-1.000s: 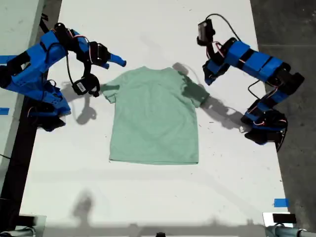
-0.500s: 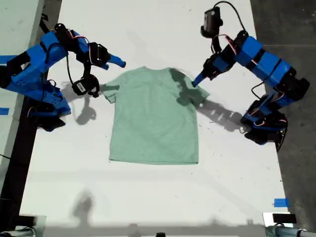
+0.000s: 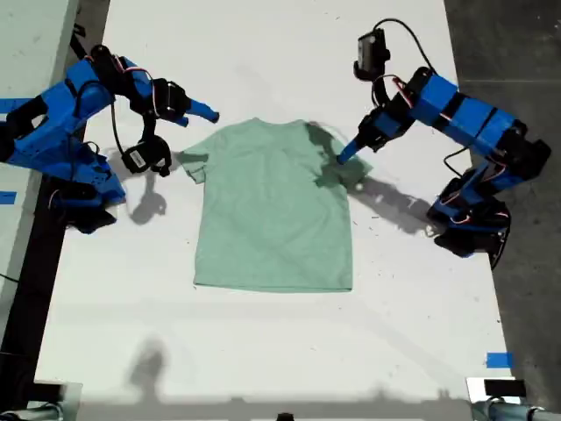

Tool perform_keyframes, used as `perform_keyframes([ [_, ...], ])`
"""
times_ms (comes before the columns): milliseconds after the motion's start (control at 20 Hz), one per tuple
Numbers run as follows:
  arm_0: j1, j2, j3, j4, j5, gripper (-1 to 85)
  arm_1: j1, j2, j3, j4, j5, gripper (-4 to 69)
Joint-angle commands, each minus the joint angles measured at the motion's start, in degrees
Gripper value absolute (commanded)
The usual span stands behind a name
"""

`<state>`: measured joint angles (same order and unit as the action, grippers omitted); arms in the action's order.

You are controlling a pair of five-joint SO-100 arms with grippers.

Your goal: Fold tshirt

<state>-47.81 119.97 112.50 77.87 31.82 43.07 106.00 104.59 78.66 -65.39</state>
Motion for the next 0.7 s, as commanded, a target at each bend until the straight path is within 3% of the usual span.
perform_keyframes([
  [0,-0.53,3.87,0.18,0.09,0.00,30.5,3.52,-1.93,2.99,-7.65,-1.93,39.1],
  [250,-0.62,4.04,0.97,-0.79,0.09,30.7,5.71,-18.98,1.49,-13.89,-3.25,40.3],
  [450,-1.41,3.78,2.11,-1.85,0.53,30.8,5.27,-32.70,-9.40,-8.09,-4.48,39.3],
  [500,-1.58,3.60,2.46,-2.20,0.53,30.9,5.36,-34.80,-11.60,-6.59,-5.01,34.8],
  [650,-1.58,2.90,2.99,-2.99,0.62,31.0,5.45,-36.21,-13.36,-5.71,-5.10,-1.0],
])
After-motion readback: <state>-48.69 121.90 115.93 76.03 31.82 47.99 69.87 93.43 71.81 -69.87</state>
